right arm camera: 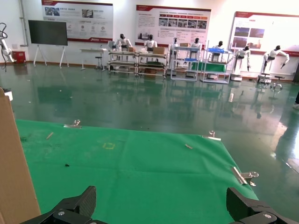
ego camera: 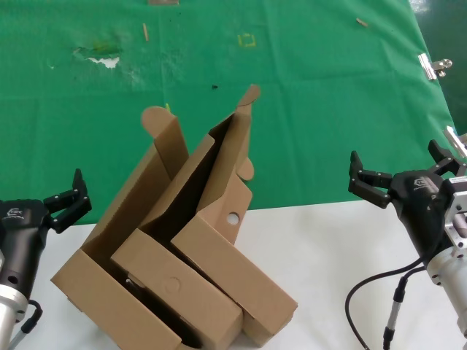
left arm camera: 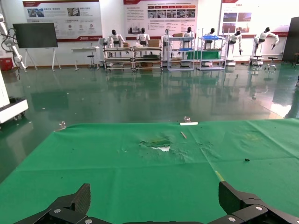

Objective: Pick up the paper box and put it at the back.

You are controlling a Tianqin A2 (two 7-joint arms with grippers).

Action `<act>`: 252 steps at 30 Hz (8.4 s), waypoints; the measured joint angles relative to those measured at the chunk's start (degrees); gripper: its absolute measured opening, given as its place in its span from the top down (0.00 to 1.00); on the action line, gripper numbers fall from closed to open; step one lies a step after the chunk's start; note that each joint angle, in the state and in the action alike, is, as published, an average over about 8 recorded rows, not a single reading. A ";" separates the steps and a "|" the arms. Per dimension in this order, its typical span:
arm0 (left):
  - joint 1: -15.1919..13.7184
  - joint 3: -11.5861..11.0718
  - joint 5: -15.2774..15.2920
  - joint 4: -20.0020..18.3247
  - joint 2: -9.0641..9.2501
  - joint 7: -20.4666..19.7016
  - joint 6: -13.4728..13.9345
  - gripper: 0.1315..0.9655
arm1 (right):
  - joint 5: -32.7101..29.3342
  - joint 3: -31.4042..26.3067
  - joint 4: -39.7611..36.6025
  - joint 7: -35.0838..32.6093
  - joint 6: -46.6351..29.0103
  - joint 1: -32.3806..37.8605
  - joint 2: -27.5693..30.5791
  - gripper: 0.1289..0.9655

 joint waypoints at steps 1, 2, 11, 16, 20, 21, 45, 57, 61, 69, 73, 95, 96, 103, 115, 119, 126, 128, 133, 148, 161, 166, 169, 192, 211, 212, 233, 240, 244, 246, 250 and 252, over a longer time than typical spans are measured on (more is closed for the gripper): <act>0.00 0.00 0.00 0.00 0.00 0.00 0.00 0.00 | 0.00 0.00 0.00 0.00 0.00 0.00 0.00 0.00; 0.00 0.00 0.00 0.00 0.00 0.00 0.00 0.00 | 0.00 0.00 0.00 0.00 0.00 0.00 0.00 0.00; 0.00 0.00 0.00 0.00 0.00 0.00 0.00 0.00 | 0.00 0.00 0.00 0.00 0.00 0.00 0.00 0.00; 0.00 0.00 0.00 0.00 0.00 0.00 0.00 0.00 | 1.10 2.22 2.18 0.23 -1.29 -1.15 -0.49 0.00; 0.00 0.00 0.00 0.00 0.00 0.00 0.00 0.01 | 2.92 7.79 8.55 -0.79 -4.86 -4.32 -1.15 0.00; 0.00 0.00 0.00 0.00 0.00 0.00 0.00 0.01 | 3.26 9.52 10.53 -1.79 -6.31 -5.36 -1.23 0.00; 0.00 0.00 0.01 0.00 0.00 -0.01 0.00 0.32 | -4.73 0.41 6.97 -36.11 -39.97 -12.29 21.49 0.00; 0.00 0.00 0.01 0.00 0.00 -0.01 0.00 0.66 | -3.16 -8.68 2.02 -38.48 -46.11 -4.17 20.67 0.03; 0.00 0.00 0.01 0.00 0.00 -0.01 0.00 0.72 | -2.94 -10.68 1.03 -38.76 -47.29 -2.49 20.49 0.09; 0.00 0.00 0.01 0.00 0.00 -0.01 0.00 0.84 | -1.70 -12.55 0.65 -39.49 -48.69 -1.59 20.50 0.14; 0.00 0.00 0.01 0.00 0.00 -0.01 0.00 0.90 | -1.47 -12.83 1.08 -39.56 -48.32 -2.00 20.74 0.24; 0.00 0.00 0.02 0.00 0.00 -0.02 0.00 0.99 | 3.56 -8.54 3.96 -41.63 -46.02 -7.76 19.64 0.80; 0.00 0.00 0.02 0.00 0.00 -0.02 0.00 0.99 | 3.48 -8.37 4.03 -41.67 -45.74 -7.84 19.62 0.80; 0.00 0.00 0.02 0.00 0.00 -0.03 0.00 0.99 | 1.47 -7.28 3.80 -40.73 -42.45 -6.26 19.96 0.92; 0.00 0.01 0.02 0.00 0.00 -0.03 0.00 0.99 | -19.67 -9.42 -0.59 -19.72 -32.36 7.38 24.00 0.98; 0.00 0.00 0.02 0.00 0.00 -0.03 0.00 0.99 | -29.87 -12.27 -6.50 -11.90 -32.02 14.98 22.70 0.99; 0.00 0.00 0.02 0.00 0.00 -0.03 0.00 0.99 | -45.70 -16.53 -19.29 -6.29 -33.07 26.68 16.58 0.99; 0.00 0.00 0.02 0.00 0.00 -0.03 0.00 0.99 | -49.33 -17.44 -22.07 -5.76 -33.10 29.02 14.77 0.99; 0.00 0.00 0.02 0.00 0.00 -0.03 0.00 0.99 | -55.04 -19.23 -26.29 -5.19 -33.35 32.88 11.38 0.99; 0.00 0.00 0.02 0.00 0.00 -0.02 0.00 0.99 | -56.47 -22.23 -27.70 -6.50 -35.33 34.57 9.43 0.97; 0.00 0.00 0.02 0.00 0.00 -0.02 0.00 0.99 | -53.59 -21.84 -25.42 -5.51 -36.00 33.41 9.80 0.80; 0.00 0.00 0.02 0.00 0.00 -0.02 0.00 0.99 | -51.69 -20.88 -21.88 -4.28 -36.67 31.97 11.05 0.71; 0.00 0.00 0.02 0.00 0.00 -0.02 0.00 0.99 | -50.11 -19.71 -18.00 -3.22 -37.24 30.30 12.74 0.62; 0.01 0.01 0.03 0.01 0.00 -0.02 0.00 0.98 | -32.99 5.94 12.51 6.22 -28.72 6.19 22.89 0.14; 0.06 0.09 0.09 0.09 0.01 -0.02 0.05 0.75 | -24.84 4.42 9.39 4.64 -21.65 4.70 17.25 0.00; 0.07 0.10 0.09 0.09 0.01 -0.02 0.06 0.73 | -24.38 4.33 9.22 4.55 -21.25 4.61 16.93 0.00; 0.13 0.19 0.16 0.18 0.03 -0.01 0.11 0.69 | -14.75 2.63 5.59 2.74 -12.89 2.80 10.28 0.00; 0.15 0.22 0.18 0.21 0.03 -0.01 0.13 0.69 | -11.55 2.07 4.38 2.15 -10.11 2.19 8.07 0.00; 0.17 0.24 0.19 0.23 0.03 -0.01 0.14 0.69 | -9.71 1.74 3.69 1.80 -8.51 1.85 6.80 0.00; 0.17 0.24 0.20 0.24 0.04 -0.01 0.15 0.71 | -8.80 1.58 3.34 1.63 -7.72 1.68 6.18 0.00; 0.18 0.26 0.21 0.26 0.04 -0.01 0.16 0.81 | -6.96 1.26 2.65 1.28 -6.12 1.33 4.91 0.00; 0.19 0.27 0.22 0.26 0.04 -0.01 0.17 0.86 | -6.05 1.09 2.30 1.11 -5.33 1.16 4.28 0.00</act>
